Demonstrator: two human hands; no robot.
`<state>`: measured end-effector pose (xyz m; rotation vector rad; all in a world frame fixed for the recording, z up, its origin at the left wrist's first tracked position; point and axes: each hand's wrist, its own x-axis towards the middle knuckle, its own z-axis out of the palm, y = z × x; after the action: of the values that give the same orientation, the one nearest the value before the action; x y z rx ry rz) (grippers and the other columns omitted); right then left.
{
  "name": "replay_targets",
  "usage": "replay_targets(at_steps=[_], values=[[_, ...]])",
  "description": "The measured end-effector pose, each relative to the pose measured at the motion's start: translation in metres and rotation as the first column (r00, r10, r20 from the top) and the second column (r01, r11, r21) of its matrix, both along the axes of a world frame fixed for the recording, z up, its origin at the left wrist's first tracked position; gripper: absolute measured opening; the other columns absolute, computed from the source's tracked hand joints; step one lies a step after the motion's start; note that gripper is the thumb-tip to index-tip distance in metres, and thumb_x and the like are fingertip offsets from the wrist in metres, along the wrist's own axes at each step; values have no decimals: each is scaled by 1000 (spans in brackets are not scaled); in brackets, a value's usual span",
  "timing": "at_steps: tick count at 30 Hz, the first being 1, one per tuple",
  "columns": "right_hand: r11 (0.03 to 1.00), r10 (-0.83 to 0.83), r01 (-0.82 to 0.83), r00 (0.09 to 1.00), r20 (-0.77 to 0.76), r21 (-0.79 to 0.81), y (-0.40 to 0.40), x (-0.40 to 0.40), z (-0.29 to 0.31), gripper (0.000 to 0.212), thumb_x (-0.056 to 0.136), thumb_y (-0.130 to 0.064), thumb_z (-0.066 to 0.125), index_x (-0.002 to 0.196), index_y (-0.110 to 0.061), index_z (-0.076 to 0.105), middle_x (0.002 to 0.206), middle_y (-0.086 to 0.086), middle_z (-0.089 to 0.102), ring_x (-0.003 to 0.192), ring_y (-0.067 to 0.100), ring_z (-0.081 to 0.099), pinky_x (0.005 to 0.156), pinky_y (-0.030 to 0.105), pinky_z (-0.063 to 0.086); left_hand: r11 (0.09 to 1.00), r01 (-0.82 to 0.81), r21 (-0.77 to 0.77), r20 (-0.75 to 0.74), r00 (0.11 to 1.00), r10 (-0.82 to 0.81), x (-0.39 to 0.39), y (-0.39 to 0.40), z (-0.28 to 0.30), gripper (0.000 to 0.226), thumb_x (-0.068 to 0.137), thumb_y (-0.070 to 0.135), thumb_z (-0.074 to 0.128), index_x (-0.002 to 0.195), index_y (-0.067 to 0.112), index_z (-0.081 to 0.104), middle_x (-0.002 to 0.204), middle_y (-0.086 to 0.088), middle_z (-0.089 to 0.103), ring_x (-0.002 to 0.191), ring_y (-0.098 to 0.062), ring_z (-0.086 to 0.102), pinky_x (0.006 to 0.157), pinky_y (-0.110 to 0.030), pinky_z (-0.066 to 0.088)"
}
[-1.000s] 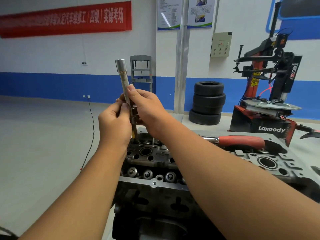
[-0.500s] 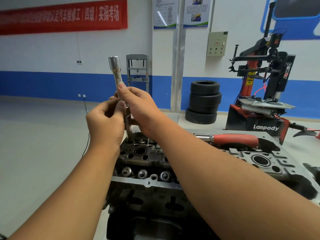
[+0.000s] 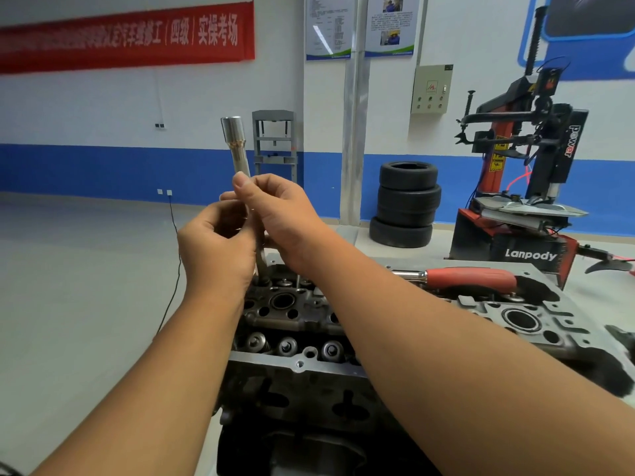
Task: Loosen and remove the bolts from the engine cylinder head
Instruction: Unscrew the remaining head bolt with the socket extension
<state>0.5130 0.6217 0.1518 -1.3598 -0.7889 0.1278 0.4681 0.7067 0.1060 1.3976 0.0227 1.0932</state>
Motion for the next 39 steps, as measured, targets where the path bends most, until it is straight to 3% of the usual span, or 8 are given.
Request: replay_targets(at_steps=[4, 7, 13, 19, 25, 28, 32, 39], values=[[1000, -2, 2, 1000, -27, 19, -1, -2, 3, 30, 107, -37, 56, 96, -11, 67, 107, 11, 76, 82, 15, 72, 65, 36, 63, 982, 117, -150, -11, 993, -120, 0, 0, 3, 18, 100, 32, 68, 91, 29, 84, 91, 0, 80, 96, -28, 78, 82, -49, 65], [1000, -15, 15, 999, -48, -16, -2, -2, 4, 37, 107, -44, 53, 96, -15, 71, 104, 6, 78, 81, 12, 71, 59, 28, 57, 990, 101, -99, -51, 993, -107, 3, -1, 3, 24, 106, 27, 60, 95, 27, 81, 90, -1, 79, 95, -31, 77, 83, -51, 65], [1000, 12, -12, 999, -40, 15, -2, -3, 3, 25, 101, -38, 65, 99, -13, 65, 114, 13, 77, 95, 23, 74, 83, 47, 63, 999, -46, 17, 18, 999, 46, -1, 1, -1, 9, 89, 31, 83, 86, 37, 78, 90, 6, 80, 87, -19, 79, 82, -47, 65], [1000, 0, 0, 999, -39, -2, -2, -6, 5, 40, 107, -44, 52, 100, -9, 71, 114, 13, 76, 83, 16, 69, 59, 28, 55, 993, 95, -74, -3, 995, -96, 2, -3, 3, 19, 96, 35, 65, 97, 30, 83, 94, -3, 80, 96, -27, 78, 88, -55, 63], [1000, 9, -8, 999, -38, 12, -2, -2, 2, 34, 101, -39, 66, 110, -7, 66, 112, 13, 77, 94, 26, 74, 80, 47, 64, 997, -66, 34, 29, 997, 65, 2, 1, -2, 7, 84, 35, 83, 87, 39, 78, 91, 5, 80, 87, -19, 79, 82, -47, 65], [1000, -11, 11, 1000, -29, 26, -2, -3, 2, 30, 104, -39, 60, 99, -10, 66, 103, 9, 77, 85, 18, 73, 66, 36, 61, 999, 20, -42, 30, 999, -19, 2, -1, 0, 3, 92, 35, 79, 90, 35, 82, 93, 1, 81, 92, -22, 79, 85, -49, 65], [999, -36, 36, 998, -54, 8, -4, -2, 5, 40, 107, -46, 52, 96, -13, 72, 99, 4, 77, 77, 10, 72, 54, 23, 54, 995, 82, -51, -17, 996, -83, 3, -5, 2, 23, 105, 19, 61, 100, 29, 81, 98, -3, 80, 96, -25, 78, 86, -53, 64], [999, 19, -17, 998, -57, 41, -3, -5, 3, 25, 102, -34, 64, 105, -9, 63, 111, 15, 77, 93, 23, 73, 85, 47, 62, 997, -68, 45, 17, 998, 67, -1, -2, -1, 11, 92, 29, 81, 89, 38, 76, 89, 10, 80, 87, -13, 78, 81, -44, 66]])
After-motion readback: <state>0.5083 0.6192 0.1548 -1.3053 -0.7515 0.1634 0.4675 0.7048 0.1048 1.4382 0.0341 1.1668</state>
